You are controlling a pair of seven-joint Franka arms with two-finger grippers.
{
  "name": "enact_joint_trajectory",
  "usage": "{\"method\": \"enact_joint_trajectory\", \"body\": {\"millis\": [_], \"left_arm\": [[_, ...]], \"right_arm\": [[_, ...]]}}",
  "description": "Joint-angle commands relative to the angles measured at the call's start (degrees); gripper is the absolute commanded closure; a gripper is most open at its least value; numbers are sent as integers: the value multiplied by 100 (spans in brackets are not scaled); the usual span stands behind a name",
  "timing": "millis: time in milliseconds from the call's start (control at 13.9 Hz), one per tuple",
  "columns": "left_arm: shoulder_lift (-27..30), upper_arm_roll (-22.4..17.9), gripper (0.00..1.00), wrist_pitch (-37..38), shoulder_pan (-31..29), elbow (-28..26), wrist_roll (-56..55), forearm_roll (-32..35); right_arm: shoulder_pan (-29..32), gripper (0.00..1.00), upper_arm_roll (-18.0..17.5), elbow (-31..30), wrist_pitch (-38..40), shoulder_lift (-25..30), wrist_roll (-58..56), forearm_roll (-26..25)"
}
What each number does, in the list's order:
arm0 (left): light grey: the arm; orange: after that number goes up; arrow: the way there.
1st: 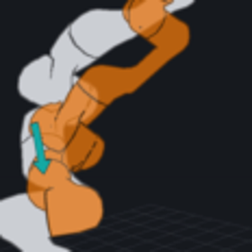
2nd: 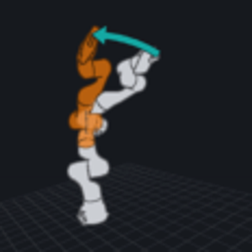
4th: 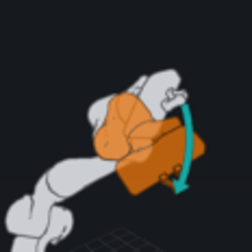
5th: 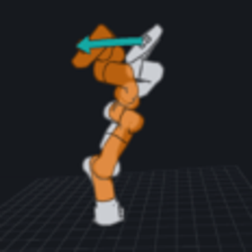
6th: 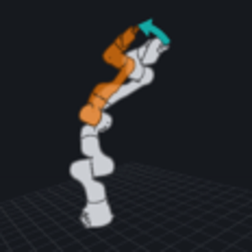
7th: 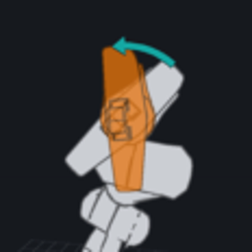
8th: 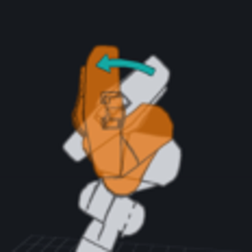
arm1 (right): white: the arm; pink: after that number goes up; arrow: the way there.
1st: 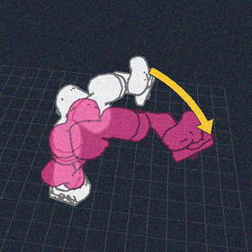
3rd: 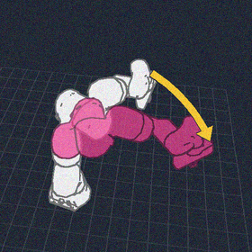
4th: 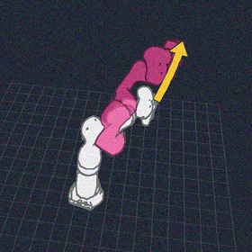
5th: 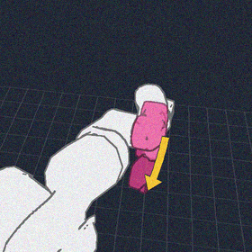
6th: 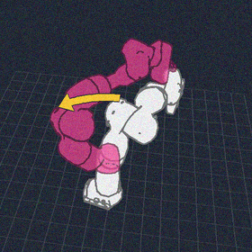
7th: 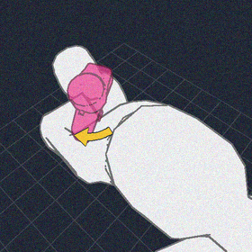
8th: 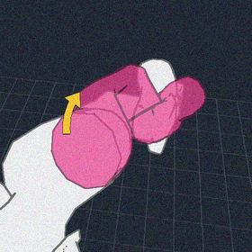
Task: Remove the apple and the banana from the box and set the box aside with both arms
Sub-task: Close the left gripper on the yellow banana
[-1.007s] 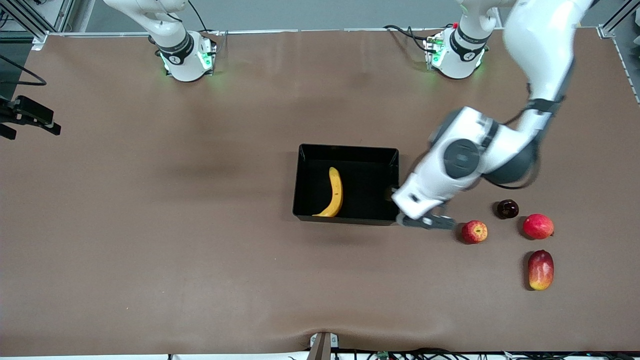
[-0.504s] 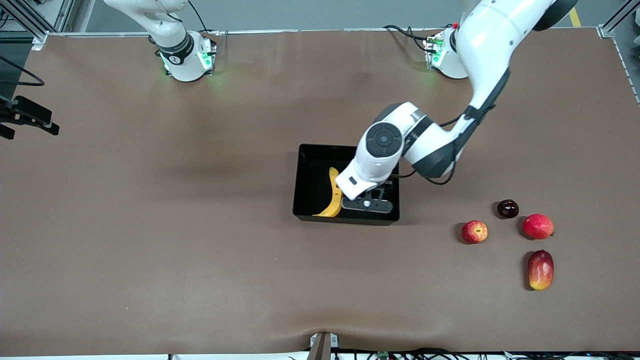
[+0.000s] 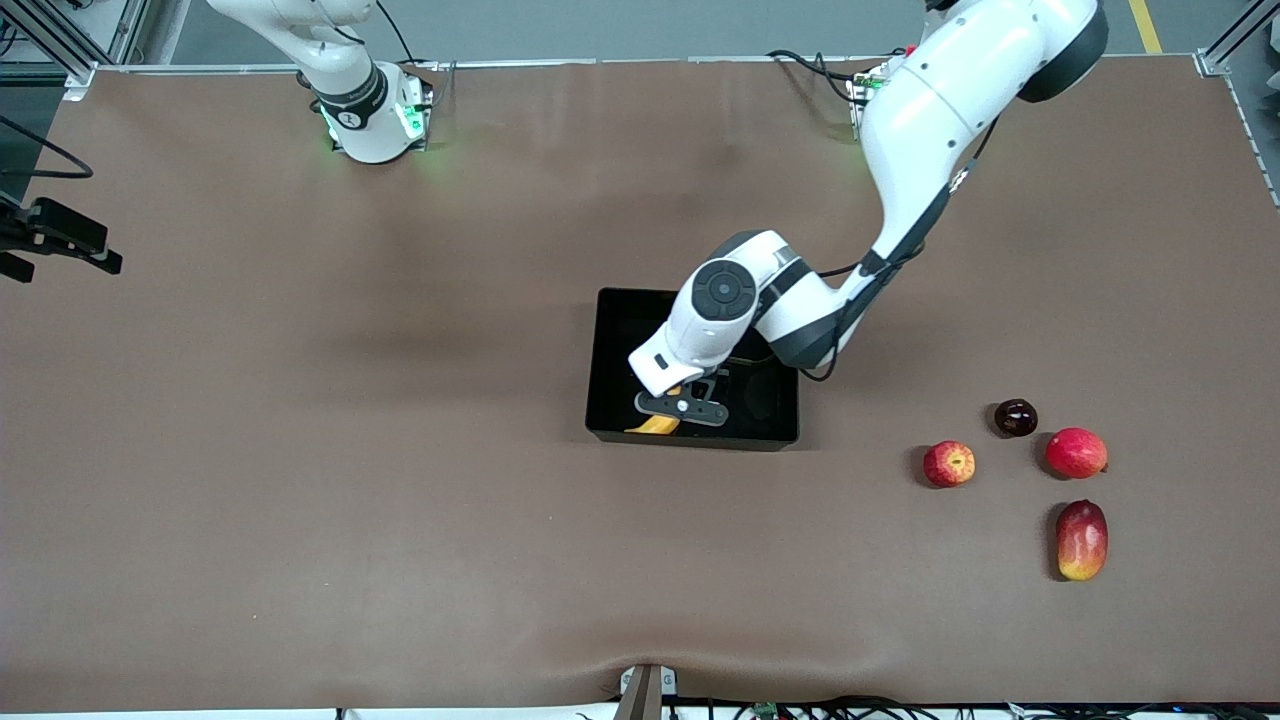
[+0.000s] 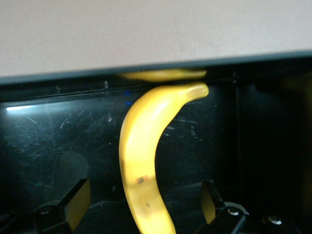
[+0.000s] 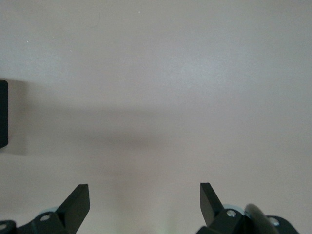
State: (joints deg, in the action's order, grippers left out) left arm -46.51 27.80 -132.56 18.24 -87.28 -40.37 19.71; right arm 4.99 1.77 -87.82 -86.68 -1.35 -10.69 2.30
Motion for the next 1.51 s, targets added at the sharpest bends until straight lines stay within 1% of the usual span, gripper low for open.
{"method": "enact_joint_trajectory", "body": {"millis": [0, 72, 144, 216, 288, 432, 504, 576, 719, 863, 1079, 1295, 1367, 1439], "left_arm": [[-112, -458, 0, -129, 513, 71, -225, 148], [-200, -512, 3, -182, 575, 71, -234, 148], [-279, -512, 10, -278, 602, 71, -278, 148], [-332, -521, 19, -427, 628, 71, -339, 165], [-385, -530, 32, -490, 681, 71, -348, 165], [-403, -635, 66, -490, 812, 71, -348, 174], [-403, -705, 86, -490, 874, 71, -357, 174], [-403, -714, 100, -490, 874, 71, -357, 165], [-350, -714, 100, -447, 901, 149, -366, 165], [-245, -714, 100, -385, 910, 246, -366, 191], [-8, -714, 100, -113, 901, 299, -348, 200], [238, -714, 100, 63, 866, 308, -331, 209], [352, -714, 100, 159, 848, 308, -313, 209], [501, -706, 100, 256, 813, 308, -304, 209]], "right_arm": [[72, 0, -37, 37, 46, -146, 14, 26], [81, 0, -37, 37, 55, -146, 15, 8], [90, 0, -37, 37, 29, -163, -3, 25], [81, 0, -37, 37, 20, -155, -3, 16], [72, 0, -37, 45, 20, -155, -12, -1], [81, 0, -37, 46, 2, -172, -12, -1], [81, 0, -37, 46, -7, -225, -12, -10], [81, 0, -37, 46, -76, -312, -12, -27], [81, 0, -37, 37, -191, -628, -21, -10], [98, 0, -37, 2, -121, -673, 40, -10], [353, 0, -37, -42, -130, -770, 6, 95], [161, 0, -89, -25, -86, -735, 67, 113], [-5, 0, -81, -25, 1, -717, 93, 278], [-76, 0, -81, -25, 46, -726, 215, 654]]}}
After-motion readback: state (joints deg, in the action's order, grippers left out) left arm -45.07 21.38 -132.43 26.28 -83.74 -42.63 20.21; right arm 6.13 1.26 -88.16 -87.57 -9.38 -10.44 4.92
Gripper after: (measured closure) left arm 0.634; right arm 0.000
